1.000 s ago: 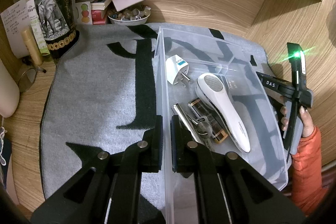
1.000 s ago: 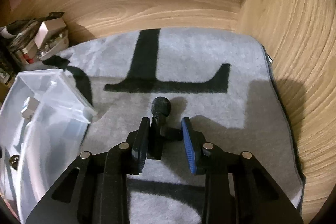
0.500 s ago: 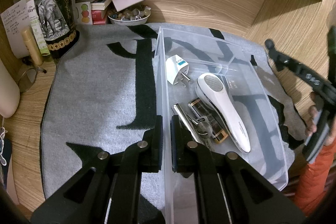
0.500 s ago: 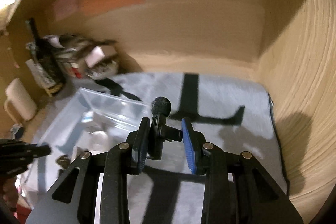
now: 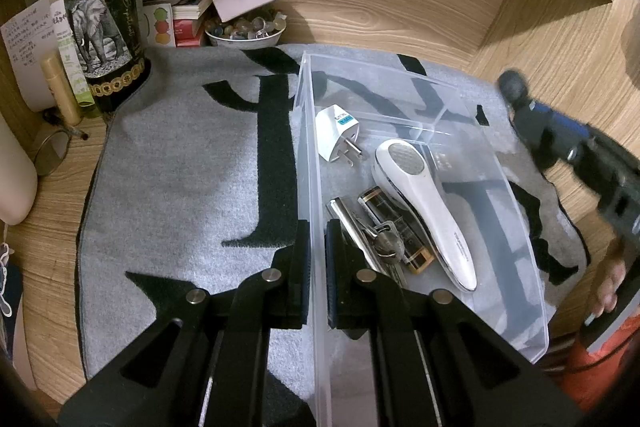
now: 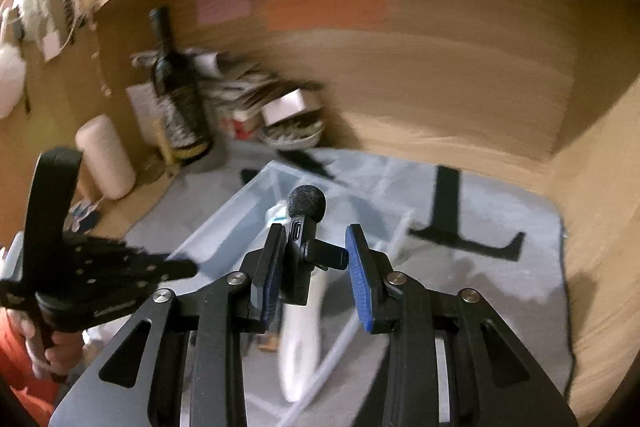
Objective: Organize rigid objects
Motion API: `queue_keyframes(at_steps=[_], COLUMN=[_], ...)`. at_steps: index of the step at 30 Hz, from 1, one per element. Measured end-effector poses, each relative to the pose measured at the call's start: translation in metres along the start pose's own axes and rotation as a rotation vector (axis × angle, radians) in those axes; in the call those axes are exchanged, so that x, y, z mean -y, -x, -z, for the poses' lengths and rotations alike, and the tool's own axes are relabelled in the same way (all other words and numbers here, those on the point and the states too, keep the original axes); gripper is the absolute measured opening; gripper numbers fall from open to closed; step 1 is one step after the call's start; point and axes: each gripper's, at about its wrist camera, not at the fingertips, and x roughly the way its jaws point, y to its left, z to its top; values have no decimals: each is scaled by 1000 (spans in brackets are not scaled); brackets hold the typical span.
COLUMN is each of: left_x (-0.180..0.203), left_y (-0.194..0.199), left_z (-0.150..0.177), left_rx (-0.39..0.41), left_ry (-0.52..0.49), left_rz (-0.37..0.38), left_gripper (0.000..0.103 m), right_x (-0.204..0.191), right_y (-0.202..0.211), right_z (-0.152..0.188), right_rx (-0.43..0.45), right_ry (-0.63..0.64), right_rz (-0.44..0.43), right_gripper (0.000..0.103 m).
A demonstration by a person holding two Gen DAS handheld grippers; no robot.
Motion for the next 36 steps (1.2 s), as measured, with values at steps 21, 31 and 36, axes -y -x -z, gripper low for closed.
queue_keyframes(at_steps=[21, 31, 36], left_x=[5, 11, 21], left_y=[2, 17, 46], left_z=[1, 7, 10], left_rx=[1, 20, 114], left_ry=[-20, -26, -51], left_rz=[-5, -43, -65], left_gripper=[6, 16, 42], right_x=[-25, -24, -17], right_y=[-54, -26, 11], right_z=[34, 29, 23], right_rx=[-268, -195, -103], right_ry=[102, 80, 39], right_rz=[-63, -74, -68], right_gripper=[28, 53, 61])
